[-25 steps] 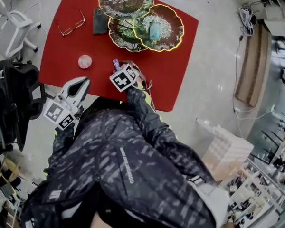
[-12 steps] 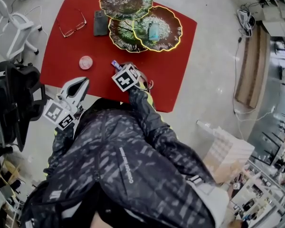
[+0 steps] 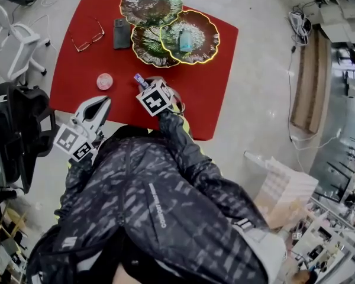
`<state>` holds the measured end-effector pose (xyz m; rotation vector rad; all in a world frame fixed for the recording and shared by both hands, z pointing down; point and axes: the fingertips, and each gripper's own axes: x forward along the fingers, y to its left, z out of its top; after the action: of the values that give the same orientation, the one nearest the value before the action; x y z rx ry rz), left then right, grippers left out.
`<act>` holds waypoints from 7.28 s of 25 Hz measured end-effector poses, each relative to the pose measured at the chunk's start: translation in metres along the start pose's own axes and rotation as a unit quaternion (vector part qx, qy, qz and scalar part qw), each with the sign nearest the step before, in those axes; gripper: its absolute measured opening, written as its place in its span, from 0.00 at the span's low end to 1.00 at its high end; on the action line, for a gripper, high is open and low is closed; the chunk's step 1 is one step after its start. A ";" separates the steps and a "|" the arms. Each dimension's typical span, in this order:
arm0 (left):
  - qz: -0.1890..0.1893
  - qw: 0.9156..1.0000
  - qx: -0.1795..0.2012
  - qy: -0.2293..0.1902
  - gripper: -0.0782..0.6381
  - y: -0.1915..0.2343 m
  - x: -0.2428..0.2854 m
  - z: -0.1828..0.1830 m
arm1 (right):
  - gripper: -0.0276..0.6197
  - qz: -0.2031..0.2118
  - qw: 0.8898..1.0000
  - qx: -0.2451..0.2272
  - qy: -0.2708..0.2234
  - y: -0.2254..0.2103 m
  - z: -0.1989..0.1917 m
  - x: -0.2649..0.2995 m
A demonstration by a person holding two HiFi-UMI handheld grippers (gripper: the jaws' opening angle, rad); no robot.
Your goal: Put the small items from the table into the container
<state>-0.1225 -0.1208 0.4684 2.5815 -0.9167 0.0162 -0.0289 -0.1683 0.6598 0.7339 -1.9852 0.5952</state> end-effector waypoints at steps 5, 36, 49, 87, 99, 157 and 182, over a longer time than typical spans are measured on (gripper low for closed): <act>-0.008 1.000 0.005 -0.007 0.13 -0.004 0.003 0.005 | 0.18 0.003 1.000 -0.001 -0.031 0.008 0.020 -0.021; -0.037 0.997 0.022 -0.062 0.13 -0.005 0.016 0.038 | 0.18 -0.072 0.987 -0.028 -0.144 -0.020 0.126 -0.148; -0.046 0.997 0.018 -0.063 0.13 -0.001 0.022 0.041 | 0.18 -0.135 0.981 0.008 -0.139 -0.084 0.107 -0.174; -0.057 0.997 0.025 -0.046 0.13 0.004 0.037 0.041 | 0.20 -0.225 0.963 0.062 -0.135 -0.179 0.071 -0.194; -0.047 0.997 0.024 -0.052 0.13 -0.001 0.028 0.038 | 0.20 -0.175 0.972 0.017 -0.157 -0.131 0.094 -0.191; 0.182 0.974 -0.105 -0.078 0.13 0.051 -0.111 -0.063 | 0.48 0.166 0.929 -0.327 0.047 0.112 0.092 0.052; 0.215 0.964 -0.130 -0.087 0.13 0.056 -0.127 -0.080 | 0.56 0.153 0.917 -0.357 0.096 0.104 0.074 0.117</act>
<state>-0.2464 -0.0536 0.5444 2.1267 -1.4258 -0.1997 -0.1932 -0.1742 0.7150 -0.0843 -1.9435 0.0751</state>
